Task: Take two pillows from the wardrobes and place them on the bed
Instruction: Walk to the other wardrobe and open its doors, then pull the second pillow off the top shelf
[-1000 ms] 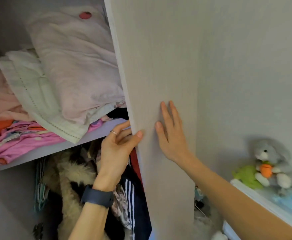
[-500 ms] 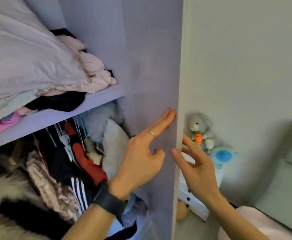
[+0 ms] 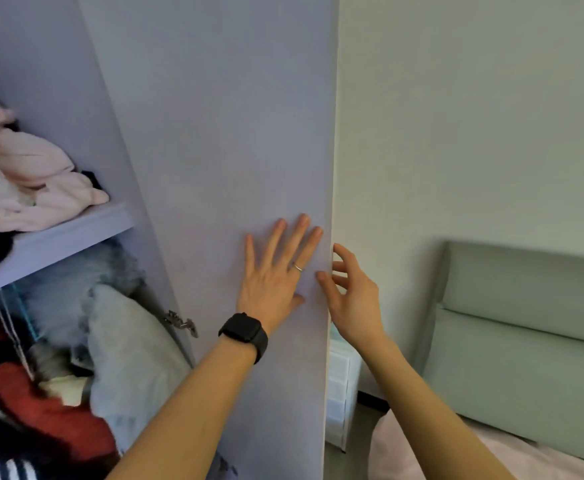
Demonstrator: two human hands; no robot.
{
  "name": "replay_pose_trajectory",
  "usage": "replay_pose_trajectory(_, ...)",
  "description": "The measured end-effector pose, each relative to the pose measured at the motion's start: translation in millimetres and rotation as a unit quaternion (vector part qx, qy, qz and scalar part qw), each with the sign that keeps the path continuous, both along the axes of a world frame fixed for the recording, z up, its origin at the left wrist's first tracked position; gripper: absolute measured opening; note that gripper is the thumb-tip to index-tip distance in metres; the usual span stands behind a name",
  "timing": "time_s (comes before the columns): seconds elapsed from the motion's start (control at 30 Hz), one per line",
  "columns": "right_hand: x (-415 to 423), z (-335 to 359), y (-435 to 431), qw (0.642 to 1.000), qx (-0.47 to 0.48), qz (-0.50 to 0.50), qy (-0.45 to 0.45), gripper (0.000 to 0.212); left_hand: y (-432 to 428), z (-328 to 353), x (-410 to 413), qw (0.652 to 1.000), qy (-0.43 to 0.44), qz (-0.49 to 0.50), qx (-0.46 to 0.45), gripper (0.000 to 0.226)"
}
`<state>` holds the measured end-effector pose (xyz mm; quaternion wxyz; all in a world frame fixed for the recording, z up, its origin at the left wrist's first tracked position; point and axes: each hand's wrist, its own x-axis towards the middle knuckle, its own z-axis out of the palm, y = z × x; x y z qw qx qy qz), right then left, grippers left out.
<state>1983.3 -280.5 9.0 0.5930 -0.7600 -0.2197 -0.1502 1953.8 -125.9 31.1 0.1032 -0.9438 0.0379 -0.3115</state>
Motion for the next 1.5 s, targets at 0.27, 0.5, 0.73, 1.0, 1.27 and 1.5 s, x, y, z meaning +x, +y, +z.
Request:
replay_pose_trajectory(0.27, 9, 1, 6, 0.999, -0.006, -0.042, 0.016, 0.049, -8, 3, 12, 1.0, 0.003, -0.005, -0.005, 0.122)
replay_pose_trajectory(0.5, -53, -74, 31, 0.991, -0.062, -0.086, -0.083, 0.043, 47, -60, -67, 0.967, -0.042, 0.0, -0.25, 0.053)
replay_pose_trajectory(0.73, -86, -112, 113, 0.969, -0.182, 0.144, -0.087, 0.026, 114, -111, -180, 0.907, -0.021, 0.204, -0.369, 0.041)
replay_pose_trajectory(1.0, -105, -49, 243, 0.935, -0.099, 0.29, -0.18, 0.025, 173, -38, -259, 0.882, -0.139, 0.34, -0.294, 0.035)
replay_pose_trajectory(1.27, -105, 100, 364, 0.889, 0.016, 0.374, -0.263, 0.027, 239, 106, -294, 0.846, -0.278, 0.417, -0.182, 0.037)
replay_pose_trajectory(1.5, -89, 220, 461, 0.869, 0.035, 0.383, -0.311, 0.026, 314, 213, -327, 0.801, -0.313, 0.484, -0.162, 0.037)
